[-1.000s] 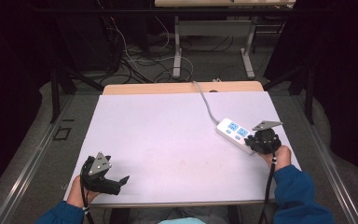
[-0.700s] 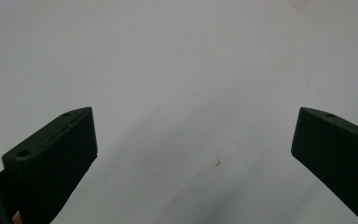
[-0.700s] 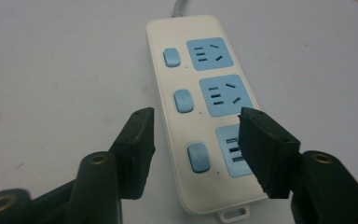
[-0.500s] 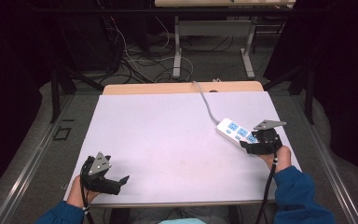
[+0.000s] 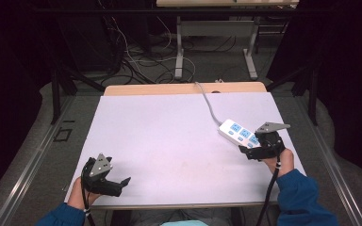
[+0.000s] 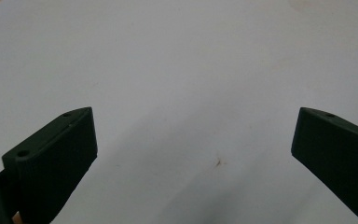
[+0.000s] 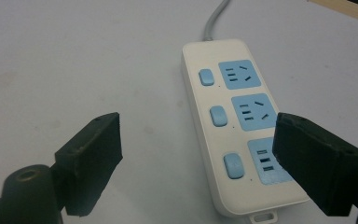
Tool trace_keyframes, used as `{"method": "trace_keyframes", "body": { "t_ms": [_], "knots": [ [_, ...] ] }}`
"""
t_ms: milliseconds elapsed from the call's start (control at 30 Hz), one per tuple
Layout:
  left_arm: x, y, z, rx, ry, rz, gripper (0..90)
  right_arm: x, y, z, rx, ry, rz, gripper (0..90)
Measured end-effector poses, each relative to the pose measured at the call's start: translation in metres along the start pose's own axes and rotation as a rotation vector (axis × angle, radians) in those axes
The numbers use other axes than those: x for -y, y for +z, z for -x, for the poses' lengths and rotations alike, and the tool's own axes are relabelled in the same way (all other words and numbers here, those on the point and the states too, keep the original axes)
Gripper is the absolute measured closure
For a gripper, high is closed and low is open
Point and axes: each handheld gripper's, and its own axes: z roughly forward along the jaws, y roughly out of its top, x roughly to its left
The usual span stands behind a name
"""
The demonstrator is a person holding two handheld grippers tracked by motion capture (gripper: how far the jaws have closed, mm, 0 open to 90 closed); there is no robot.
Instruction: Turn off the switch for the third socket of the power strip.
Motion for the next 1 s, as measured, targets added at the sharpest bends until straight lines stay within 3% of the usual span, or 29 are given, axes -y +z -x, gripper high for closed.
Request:
{"method": "trace_keyframes", "body": {
  "t_ms": [333, 1000],
  "knots": [
    [0.0, 0.0, 0.0, 0.005, -0.011, 0.005, 0.1, -0.002, -0.008, -0.013, -0.019, -0.024, 0.024, 9.5],
    [0.0, 0.0, 0.001, 0.004, -0.011, 0.004, 0.1, 0.005, -0.015, -0.041, -0.062, -0.078, 0.009, 3.6]
  ]
}}
